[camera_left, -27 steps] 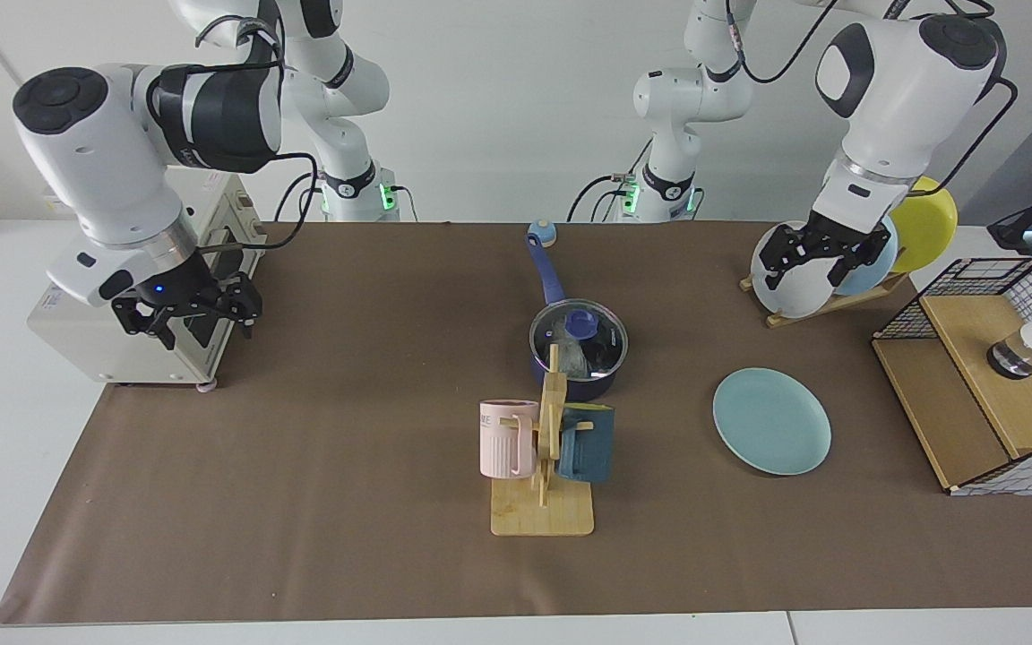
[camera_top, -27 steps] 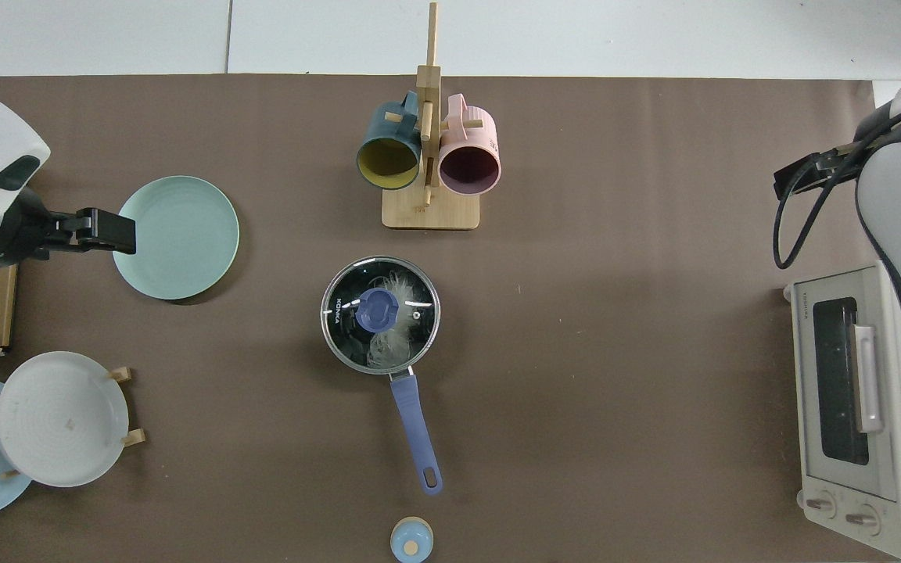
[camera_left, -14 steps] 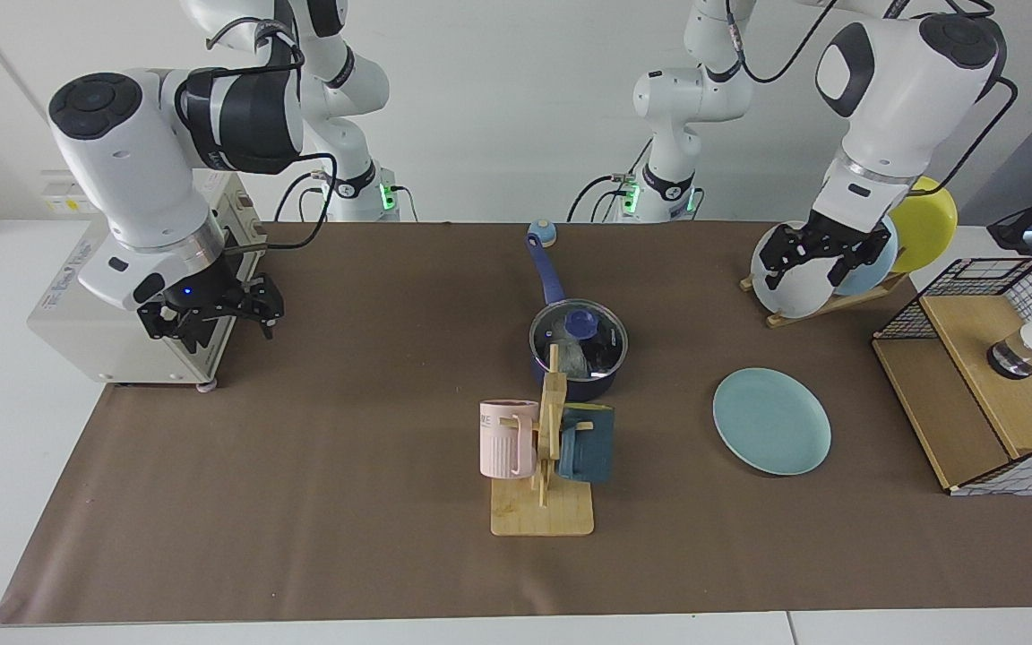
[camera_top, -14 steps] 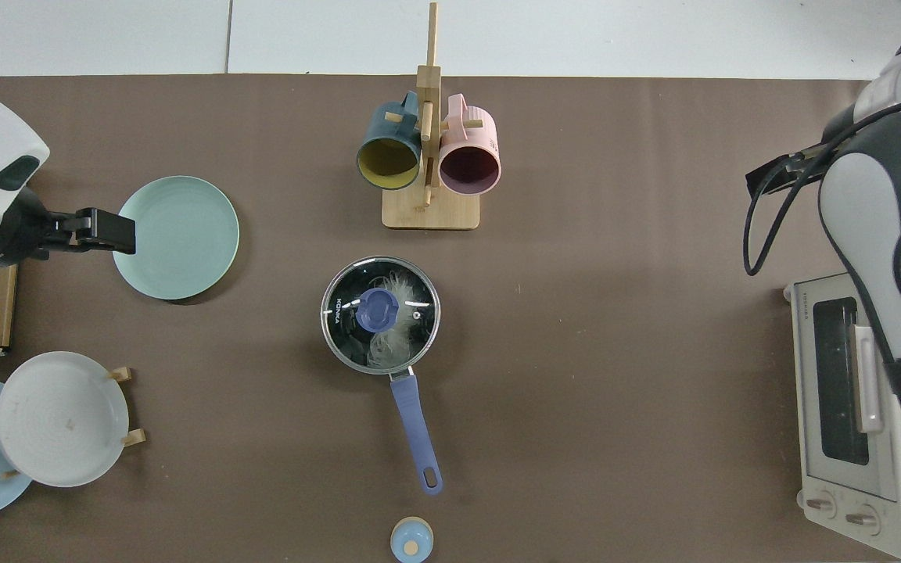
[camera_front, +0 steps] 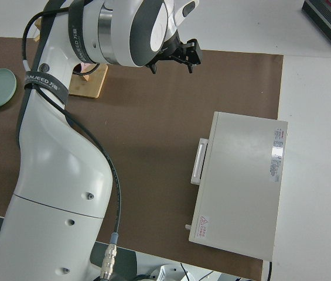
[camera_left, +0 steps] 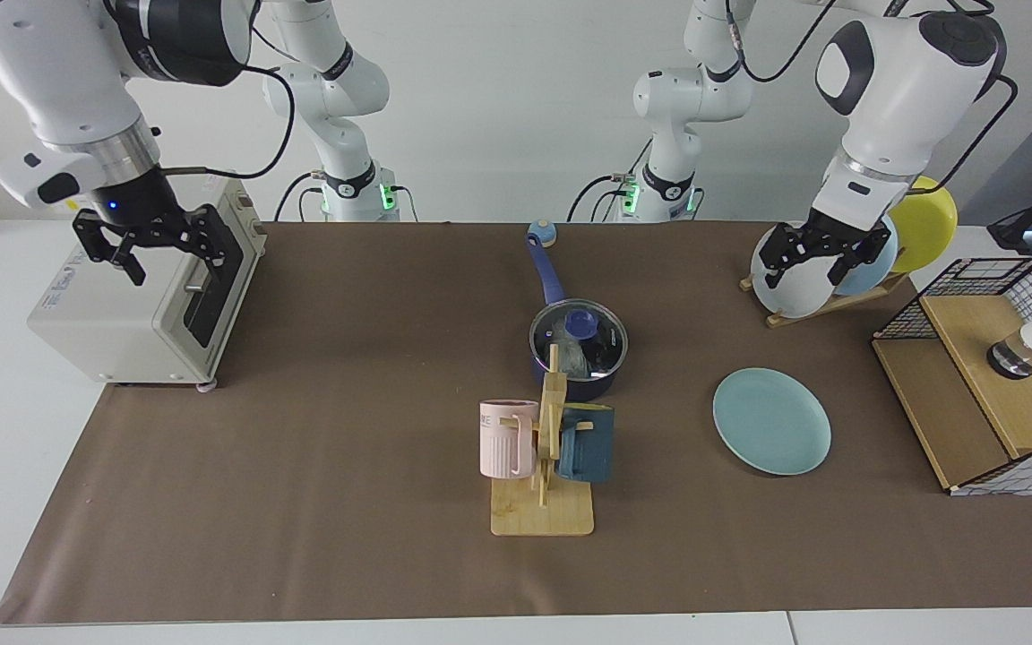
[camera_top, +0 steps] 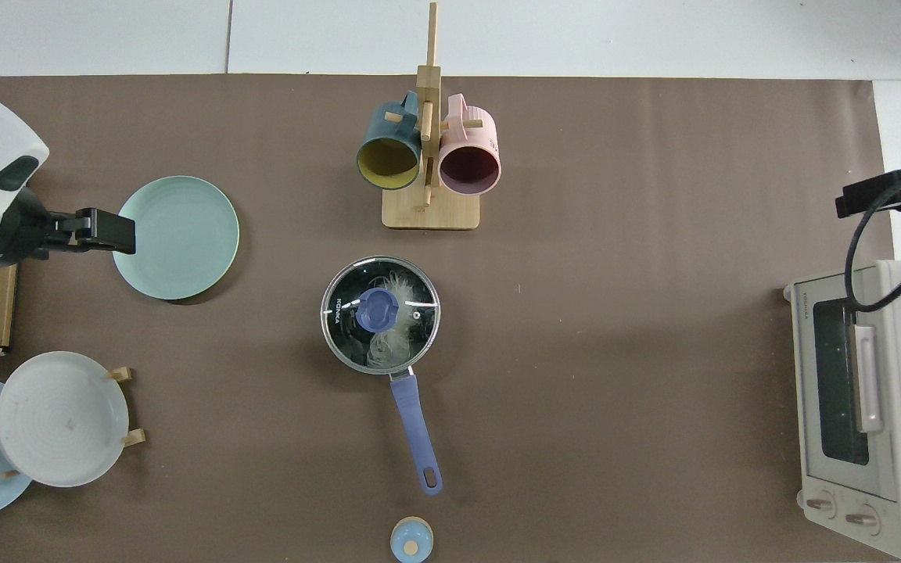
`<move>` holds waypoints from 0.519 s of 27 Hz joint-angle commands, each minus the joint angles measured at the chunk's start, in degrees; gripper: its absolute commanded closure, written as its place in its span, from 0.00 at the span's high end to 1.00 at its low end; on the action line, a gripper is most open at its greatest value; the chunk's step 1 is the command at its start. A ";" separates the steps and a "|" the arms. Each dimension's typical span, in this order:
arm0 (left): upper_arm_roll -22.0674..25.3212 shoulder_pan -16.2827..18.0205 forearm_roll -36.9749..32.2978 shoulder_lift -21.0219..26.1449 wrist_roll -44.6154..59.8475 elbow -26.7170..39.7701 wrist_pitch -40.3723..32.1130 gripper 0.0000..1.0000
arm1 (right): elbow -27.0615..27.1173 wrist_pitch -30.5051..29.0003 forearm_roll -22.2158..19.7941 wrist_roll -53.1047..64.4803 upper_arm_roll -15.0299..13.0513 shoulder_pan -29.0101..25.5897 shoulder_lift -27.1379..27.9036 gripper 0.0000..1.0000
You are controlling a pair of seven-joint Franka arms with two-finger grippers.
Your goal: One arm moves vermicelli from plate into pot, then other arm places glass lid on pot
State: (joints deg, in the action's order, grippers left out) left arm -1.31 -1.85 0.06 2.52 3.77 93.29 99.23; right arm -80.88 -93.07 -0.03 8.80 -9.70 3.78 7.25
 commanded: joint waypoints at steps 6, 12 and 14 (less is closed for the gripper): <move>-0.09 -0.17 0.02 -0.68 0.80 0.22 -0.27 1.00 | -11.32 1.13 1.08 -3.88 4.17 -5.09 -11.47 1.00; -0.09 -0.17 0.02 -0.68 0.80 0.22 -0.27 1.00 | -13.69 2.55 1.08 -7.47 5.22 -6.58 -13.58 1.00; -0.09 -0.17 0.02 -0.68 0.80 0.22 -0.27 1.00 | -14.39 2.19 1.08 -7.57 6.45 -7.90 -13.93 1.00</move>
State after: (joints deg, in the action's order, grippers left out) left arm -1.40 -1.85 0.06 2.49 3.78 93.29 99.23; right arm -91.24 -90.49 -0.02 3.50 -6.28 -0.85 -4.02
